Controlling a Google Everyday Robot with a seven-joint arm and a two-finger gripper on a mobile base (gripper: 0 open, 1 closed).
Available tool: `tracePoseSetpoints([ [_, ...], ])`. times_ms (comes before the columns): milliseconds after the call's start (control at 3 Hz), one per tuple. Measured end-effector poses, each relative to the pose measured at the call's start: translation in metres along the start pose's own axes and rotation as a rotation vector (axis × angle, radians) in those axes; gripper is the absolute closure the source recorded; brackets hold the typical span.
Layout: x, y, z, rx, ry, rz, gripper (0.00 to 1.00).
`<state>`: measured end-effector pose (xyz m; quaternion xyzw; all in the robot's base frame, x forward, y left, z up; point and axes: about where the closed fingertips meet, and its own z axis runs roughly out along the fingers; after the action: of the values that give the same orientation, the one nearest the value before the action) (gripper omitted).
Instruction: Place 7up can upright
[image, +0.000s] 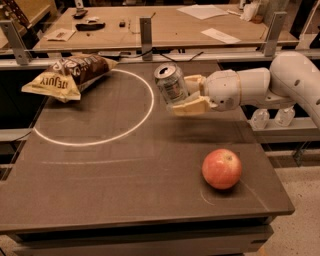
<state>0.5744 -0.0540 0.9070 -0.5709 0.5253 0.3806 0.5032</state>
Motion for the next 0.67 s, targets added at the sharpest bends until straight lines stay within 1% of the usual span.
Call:
tracePoseSetpoints([
  [333,0.0098,0.0018,0.0032,-0.003,-0.062,0.030,1.00],
  [667,0.0178,0.0026,0.0061,-0.008,-0.109,0.047,1.00],
])
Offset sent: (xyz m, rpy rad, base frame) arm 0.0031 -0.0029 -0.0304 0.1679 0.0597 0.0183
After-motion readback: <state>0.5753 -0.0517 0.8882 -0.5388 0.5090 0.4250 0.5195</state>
